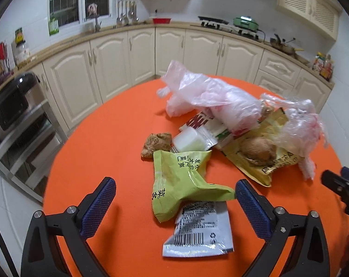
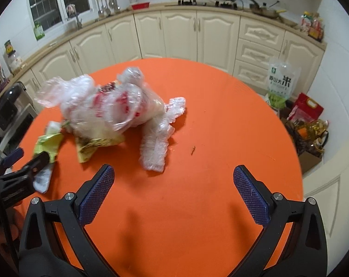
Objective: Collect trash
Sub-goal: 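Grasp the green snack bag with the left tool while the right tool grasps clear plastic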
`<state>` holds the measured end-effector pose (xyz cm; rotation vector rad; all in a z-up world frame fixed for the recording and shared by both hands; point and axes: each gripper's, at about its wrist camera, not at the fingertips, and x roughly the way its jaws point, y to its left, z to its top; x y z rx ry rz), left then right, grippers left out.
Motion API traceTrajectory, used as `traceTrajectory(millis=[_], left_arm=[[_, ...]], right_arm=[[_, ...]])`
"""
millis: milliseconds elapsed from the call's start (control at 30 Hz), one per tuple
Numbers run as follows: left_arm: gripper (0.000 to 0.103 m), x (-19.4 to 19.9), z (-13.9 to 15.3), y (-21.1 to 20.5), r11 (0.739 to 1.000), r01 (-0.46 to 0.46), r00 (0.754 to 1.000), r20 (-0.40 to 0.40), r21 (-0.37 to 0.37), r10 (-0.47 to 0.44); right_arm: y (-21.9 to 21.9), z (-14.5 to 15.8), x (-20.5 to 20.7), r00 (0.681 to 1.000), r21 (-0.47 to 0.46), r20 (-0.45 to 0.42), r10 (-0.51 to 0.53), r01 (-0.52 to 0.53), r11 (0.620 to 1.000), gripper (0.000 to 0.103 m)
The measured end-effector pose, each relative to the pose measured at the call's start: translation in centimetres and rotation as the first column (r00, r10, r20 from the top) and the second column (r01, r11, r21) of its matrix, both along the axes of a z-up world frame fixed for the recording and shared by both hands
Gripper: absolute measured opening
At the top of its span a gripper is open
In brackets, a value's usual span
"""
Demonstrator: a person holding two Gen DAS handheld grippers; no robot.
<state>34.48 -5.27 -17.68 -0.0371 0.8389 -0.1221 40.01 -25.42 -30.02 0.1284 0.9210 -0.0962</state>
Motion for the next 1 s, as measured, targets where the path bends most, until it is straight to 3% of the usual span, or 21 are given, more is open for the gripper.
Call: traceTrajectory(millis=[100, 200, 233, 300, 333, 367, 467, 767, 1000], left_arm=[[0.088, 2.2, 0.1, -0.3, 1.0, -0.002, 1.0, -0.019, -0.026, 0.001], [0.065, 4.0, 0.2, -0.5, 0.999, 0.006, 1.0, -0.021, -0.042, -0.007], [0.056, 4.5, 0.2, -0.5, 0.999, 0.011, 1.0, -0.02, -0.045, -0.012], [0.048, 5.5, 0.2, -0.7, 0.998, 0.024, 1.0, -0.016, -0.056, -0.025], [0.04, 5.7, 0.0, -0.7, 0.998, 0.03, 0.999, -0.012, -0.063, -0.031], [0.037, 5.4, -0.1, -0.4, 0.997, 0.033, 0.999, -0.007, -0.064, -0.033], [0.024, 5.9, 0.0, -0.5, 0.996, 0.042, 0.999, 0.018, -0.076, -0.04], [0.021, 6.2, 1.0, 0.9, 0.993, 0.065, 0.996, 0.067, -0.098, -0.058], [0.021, 0.2, 1.9, 0.6, 0.995, 0.079, 0.987, 0.148, -0.068, -0.068]], right_arm=[[0.1, -0.9, 1.5, 1.0, -0.011, -0.015, 0.014, -0.015, 1.0, 0.099], [0.5, -1.9, 3.2, 0.999, -0.02, -0.027, 0.024, -0.025, 1.0, 0.095], [0.7, -2.1, 3.6, 0.999, -0.02, -0.033, 0.028, -0.028, 0.999, 0.088], [1.2, -2.2, 4.2, 0.999, -0.043, -0.032, 0.03, -0.032, 0.999, 0.084], [1.4, -2.1, 4.3, 0.999, -0.05, -0.025, 0.039, -0.041, 0.998, 0.073], [1.6, -1.9, 4.2, 0.999, -0.054, -0.016, 0.044, -0.044, 0.998, 0.055], [1.9, -1.7, 4.1, 0.998, -0.055, -0.009, 0.066, -0.066, 0.996, 0.025], [-0.9, -1.1, 0.8, 0.999, 0.054, 0.008, 0.033, -0.033, 0.998, 0.02], [-2.6, 1.5, -3.4, 0.998, 0.131, 0.069, 0.013, -0.022, 0.991, 0.02]])
